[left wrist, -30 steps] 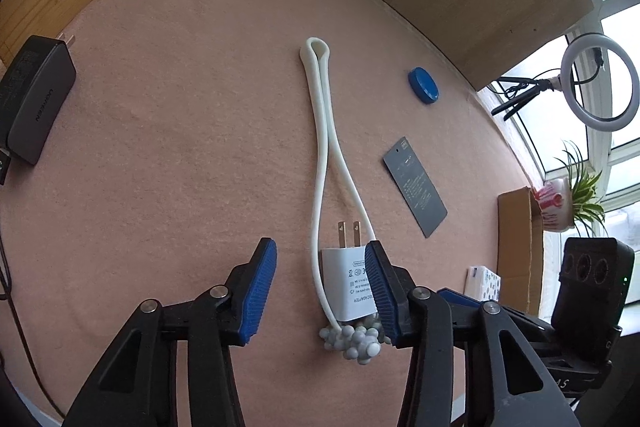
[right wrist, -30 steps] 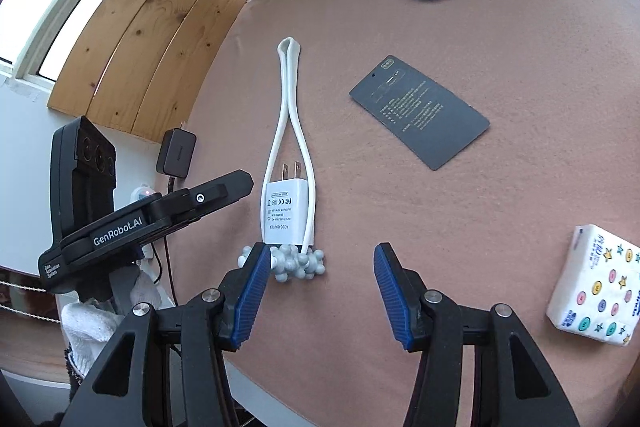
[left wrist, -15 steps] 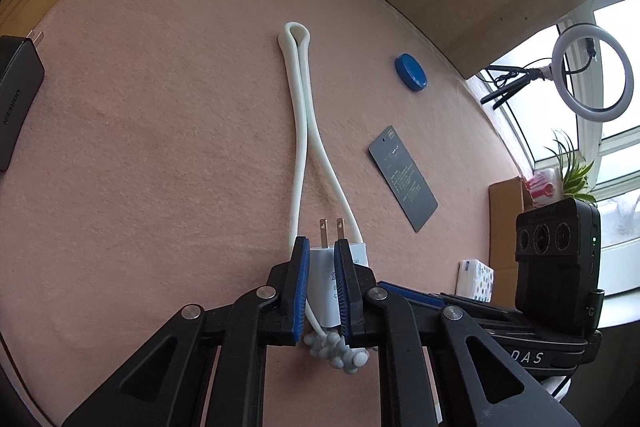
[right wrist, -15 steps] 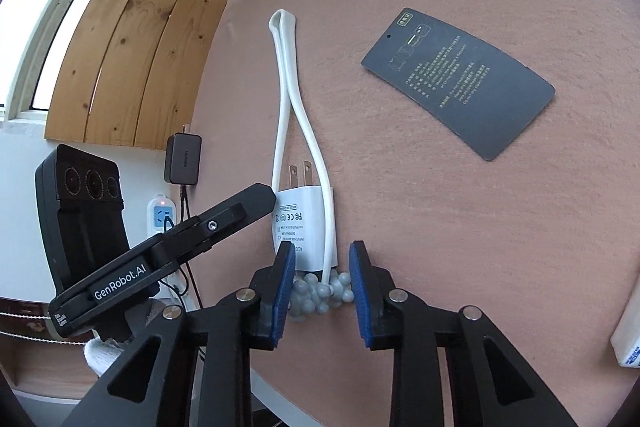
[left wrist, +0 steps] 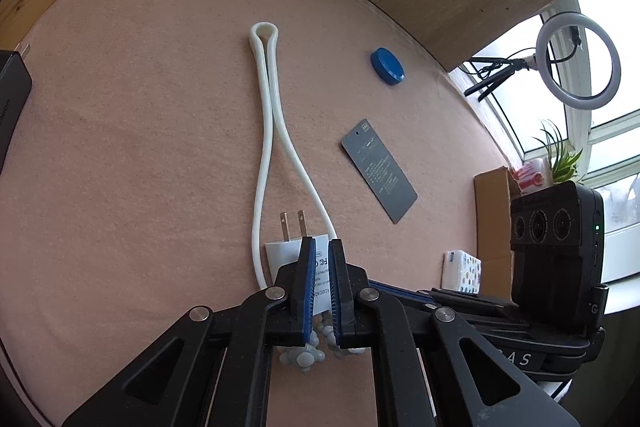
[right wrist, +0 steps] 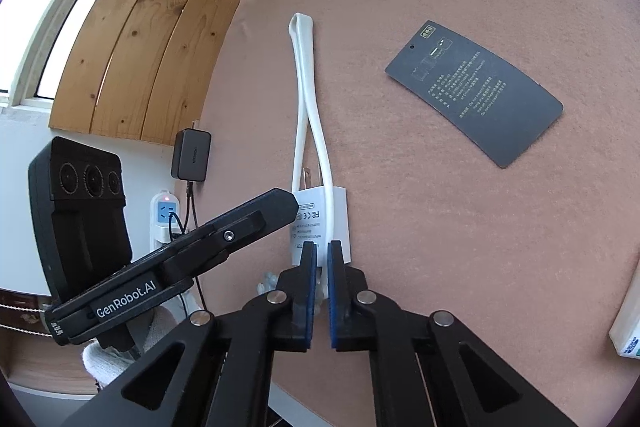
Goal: Organize objects
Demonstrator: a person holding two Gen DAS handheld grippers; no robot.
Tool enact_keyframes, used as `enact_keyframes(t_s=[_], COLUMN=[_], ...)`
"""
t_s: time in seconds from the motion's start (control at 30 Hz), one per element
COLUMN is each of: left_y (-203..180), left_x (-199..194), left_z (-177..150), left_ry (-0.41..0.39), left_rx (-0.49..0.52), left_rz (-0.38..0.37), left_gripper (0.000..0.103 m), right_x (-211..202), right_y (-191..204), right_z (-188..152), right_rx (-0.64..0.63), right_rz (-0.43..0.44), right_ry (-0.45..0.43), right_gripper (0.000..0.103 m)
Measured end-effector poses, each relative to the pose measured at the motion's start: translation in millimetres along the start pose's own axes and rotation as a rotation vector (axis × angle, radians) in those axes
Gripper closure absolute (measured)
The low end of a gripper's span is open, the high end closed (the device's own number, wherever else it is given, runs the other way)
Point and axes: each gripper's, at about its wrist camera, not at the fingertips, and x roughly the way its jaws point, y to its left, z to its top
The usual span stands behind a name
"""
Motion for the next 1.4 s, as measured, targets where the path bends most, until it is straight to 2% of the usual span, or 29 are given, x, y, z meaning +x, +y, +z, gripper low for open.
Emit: enact_keyframes(t_s=[0.1, 0.2, 0.3, 0.33, 0.4, 0.6, 0.73, 0.8, 0.87, 0.9, 1.0, 1.07, 1.13, 1.2, 1.3, 1.4], left_y=[7.0, 21.9, 30.8, 32.7, 36.0, 37.2, 29.7, 27.5, 27.2, 26.3, 21.2, 18.0, 18.9, 23.4, 28.1, 26.6], left_x=[-7.6, -8.2, -8.0, -7.2, -4.4, 4.6, 11.7, 13.8, 14.5, 14.6, 12.9, 11.5, 8.5, 3.9, -5.8, -15.6], left_z=[3.8, 10.7, 15.3, 16.6, 18.7, 27.3, 29.9, 29.3, 28.1, 27.3, 23.7, 21.4, 19.5, 16.4, 7.2, -8.9], left_ry=[-0.037, -0.014, -0.016, -0.014, -0.008, 0.003, 0.014, 0.015, 0.019, 0.024, 0.020, 0.018, 0.002, 0.002, 0.019, 0.033], left_rx=[-0.018, -0.063, -0.091, -0.101, -0.122, -0.133, -0.102, -0.093, -0.098, -0.098, -0.087, -0.086, -0.088, -0.105, -0.118, -0.104], left_rz=[0.038, 0.026, 0.021, 0.013, 0.003, -0.018, -0.013, -0.009, -0.027, -0.033, -0.049, -0.051, -0.014, -0.022, -0.045, -0.061], left_gripper=[0.097, 0.096, 0.090, 0.085, 0.078, 0.078, 0.082, 0.086, 0.098, 0.099, 0.100, 0.100, 0.100, 0.100, 0.097, 0.080], right_x=[-1.5, -2.6, -1.5, -0.6, -0.6, 9.0, 15.2, 15.8, 15.0, 14.2, 12.5, 13.8, 14.4, 14.0, 13.6, 14.7], right_y=[0.4, -3.7, -8.2, -10.0, -14.3, -19.0, -15.6, -14.9, -13.3, -12.4, -8.5, -8.3, -9.4, -10.4, -12.3, -17.3], right_z=[-0.5, -0.7, 0.2, 0.8, 0.3, 2.2, 3.8, 3.2, 2.8, 2.8, 3.5, 3.6, 3.9, 3.3, 2.6, 1.8], right_rx=[-0.019, -0.005, 0.018, 0.022, 0.036, 0.053, 0.045, 0.042, 0.036, 0.035, 0.022, 0.018, 0.018, 0.016, 0.018, 0.039], right_rz=[-0.013, -0.011, 0.006, 0.006, 0.013, 0.052, 0.049, 0.052, 0.054, 0.054, 0.051, 0.033, 0.025, 0.024, 0.026, 0.047], right_ry=[-0.009, -0.008, 0.002, 0.005, 0.011, 0.045, 0.057, 0.062, 0.060, 0.058, 0.050, 0.054, 0.049, 0.048, 0.054, 0.062], right_gripper=[0.097, 0.095, 0.093, 0.093, 0.088, 0.082, 0.082, 0.082, 0.083, 0.083, 0.092, 0.092, 0.092, 0.092, 0.092, 0.092])
